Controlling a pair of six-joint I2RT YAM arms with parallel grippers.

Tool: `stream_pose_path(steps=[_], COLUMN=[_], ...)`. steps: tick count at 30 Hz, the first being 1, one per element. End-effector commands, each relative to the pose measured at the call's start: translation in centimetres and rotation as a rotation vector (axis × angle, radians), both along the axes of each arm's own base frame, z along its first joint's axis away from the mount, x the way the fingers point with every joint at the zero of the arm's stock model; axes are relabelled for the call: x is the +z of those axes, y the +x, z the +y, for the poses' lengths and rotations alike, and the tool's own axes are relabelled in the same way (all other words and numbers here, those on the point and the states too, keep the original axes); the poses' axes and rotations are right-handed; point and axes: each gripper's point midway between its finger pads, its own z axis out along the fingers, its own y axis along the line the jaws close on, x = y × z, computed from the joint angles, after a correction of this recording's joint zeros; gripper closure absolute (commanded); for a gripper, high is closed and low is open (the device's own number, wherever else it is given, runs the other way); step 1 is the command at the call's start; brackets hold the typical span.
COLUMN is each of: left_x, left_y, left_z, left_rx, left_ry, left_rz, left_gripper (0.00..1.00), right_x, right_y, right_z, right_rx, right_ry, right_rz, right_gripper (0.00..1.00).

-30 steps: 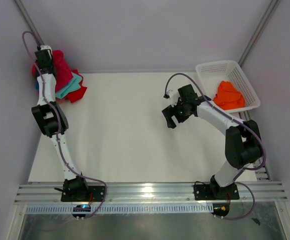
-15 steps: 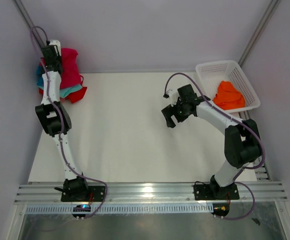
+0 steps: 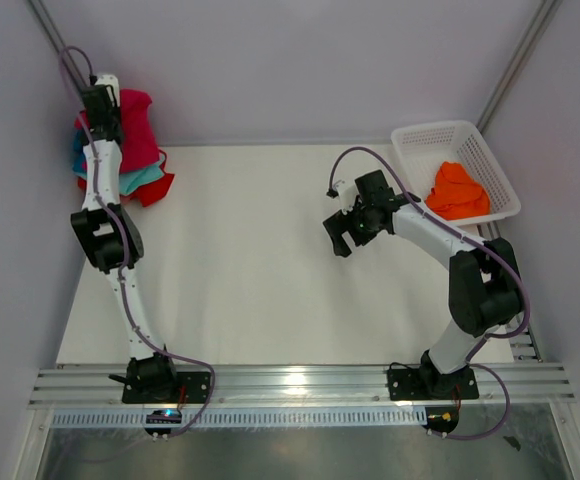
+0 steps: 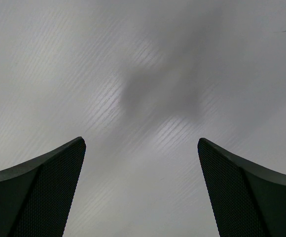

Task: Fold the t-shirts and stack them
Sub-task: Neatly place the folded tshirt to the corner

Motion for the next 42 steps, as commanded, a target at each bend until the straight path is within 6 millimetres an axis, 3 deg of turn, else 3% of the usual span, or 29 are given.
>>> stream_pose_path(steps=[1, 4, 8, 12, 14, 15, 16, 27, 33, 37, 38, 42], left_x=[5.1, 4.4, 1.9, 0.5, 0.3, 1.2, 0.3, 0.1, -1.8, -3.1, -2.9, -3.4], left_y=[-0.8, -1.1, -1.7, -1.8, -1.6, -1.5, -1.2, 0.4, 0.4, 0.2, 0.1, -0.3], left_z=[3.0, 3.9, 5.4, 5.8, 6.2, 6.5, 6.7, 7.2, 7.7, 7.4, 7.4, 7.4], left_rx=[0.094, 0.12, 0.155, 0.164, 0.164, 0.171, 0.17, 0.14, 0.168, 0.166, 0.165, 0.174], left_ry=[0.053, 0.057, 0.03, 0.053, 0.057, 0.069, 0.072, 0.119, 0.116, 0.102, 0.1, 0.1], left_rz=[-0.123, -0.108, -0.068, -0.039, -0.04, -0.056, -0.042, -0.073, -0.052, -0.032, -0.036, -0.025], left_gripper=[1.0, 1.0, 1.0, 1.0, 1.0, 1.0, 1.0, 1.0, 1.0, 0.93, 0.88, 0.08], right_x=[1.1, 1.2, 1.3, 1.1, 1.0, 1.0, 1.0, 0.7, 0.6, 0.3, 0.3, 0.2], right_y=[0.3, 0.2, 0.2, 0.2, 0.2, 0.2, 0.2, 0.3, 0.3, 0.3, 0.3, 0.2], right_z=[0.2, 0.1, 0.1, 0.2, 0.2, 0.1, 0.1, -0.1, 0.0, 0.0, 0.0, 0.1], right_rx=[-0.001, -0.001, 0.001, 0.001, -0.001, 0.0, 0.001, 0.0, 0.0, 0.005, 0.006, 0.01], right_ry=[0.018, 0.016, 0.017, 0.017, 0.016, 0.015, 0.014, 0.003, 0.005, 0.005, 0.006, 0.008], right_rz=[-0.042, -0.046, -0.052, -0.046, -0.043, -0.044, -0.045, -0.054, -0.051, -0.043, -0.042, -0.035], right_gripper=[0.01, 0.0, 0.01, 0.01, 0.01, 0.01, 0.01, 0.0, 0.01, 0.01, 0.01, 0.01])
